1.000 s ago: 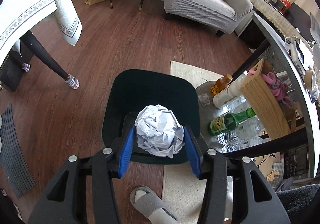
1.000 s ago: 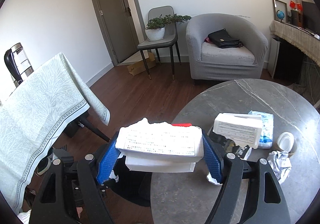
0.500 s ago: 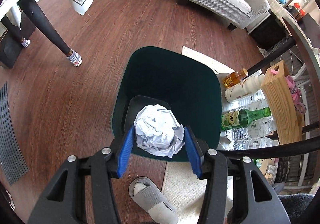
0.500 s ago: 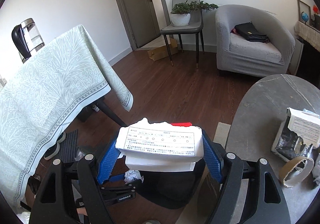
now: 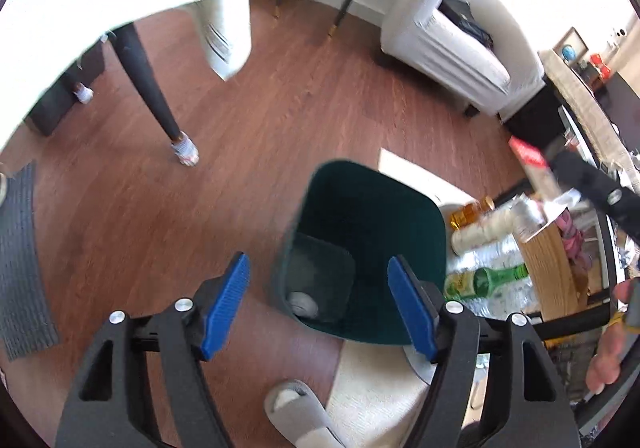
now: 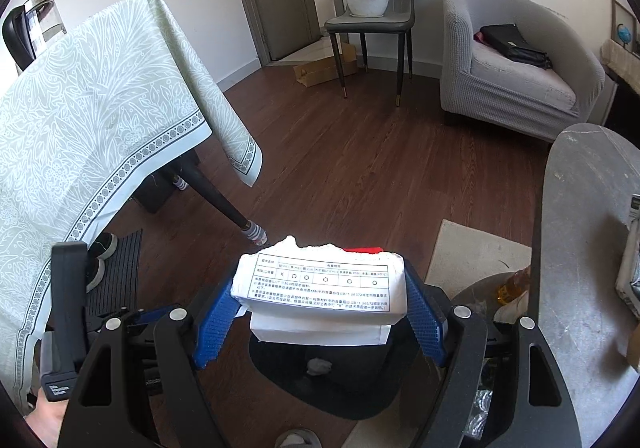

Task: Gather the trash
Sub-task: 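Lower the white box into the green bin and open the right gripper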

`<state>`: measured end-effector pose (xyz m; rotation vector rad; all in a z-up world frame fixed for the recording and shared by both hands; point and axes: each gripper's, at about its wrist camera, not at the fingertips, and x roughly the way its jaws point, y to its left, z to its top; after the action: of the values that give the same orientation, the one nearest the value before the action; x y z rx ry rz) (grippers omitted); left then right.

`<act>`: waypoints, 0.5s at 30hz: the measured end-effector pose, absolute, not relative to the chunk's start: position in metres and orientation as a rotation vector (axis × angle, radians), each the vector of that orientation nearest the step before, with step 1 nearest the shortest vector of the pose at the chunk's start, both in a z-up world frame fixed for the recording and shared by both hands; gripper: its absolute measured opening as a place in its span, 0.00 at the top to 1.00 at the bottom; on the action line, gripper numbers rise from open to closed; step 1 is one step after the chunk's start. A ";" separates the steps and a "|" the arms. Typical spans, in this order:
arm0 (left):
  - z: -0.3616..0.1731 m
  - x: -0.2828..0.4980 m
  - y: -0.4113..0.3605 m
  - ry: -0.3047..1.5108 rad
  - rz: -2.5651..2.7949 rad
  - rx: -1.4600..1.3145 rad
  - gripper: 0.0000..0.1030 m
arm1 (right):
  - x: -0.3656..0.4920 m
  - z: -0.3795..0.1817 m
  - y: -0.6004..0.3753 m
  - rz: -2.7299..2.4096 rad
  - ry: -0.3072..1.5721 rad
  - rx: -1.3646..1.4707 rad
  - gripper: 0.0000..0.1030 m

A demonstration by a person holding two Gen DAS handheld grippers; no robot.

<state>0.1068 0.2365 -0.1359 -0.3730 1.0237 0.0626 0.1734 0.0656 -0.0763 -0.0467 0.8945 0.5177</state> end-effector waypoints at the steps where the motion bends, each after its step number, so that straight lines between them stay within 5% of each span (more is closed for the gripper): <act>1: -0.130 0.103 0.238 1.000 0.076 -0.364 0.31 | 0.174 -0.082 0.069 0.519 0.907 -0.057 0.25; 15: -0.062 0.086 0.232 0.818 0.017 -0.390 0.54 | 0.182 -0.149 0.085 0.490 1.054 -0.135 0.24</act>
<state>0.0859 0.2319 -0.0615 -0.3898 0.8183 0.0174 0.1820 0.0848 -0.1489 -0.1345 1.0538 0.4904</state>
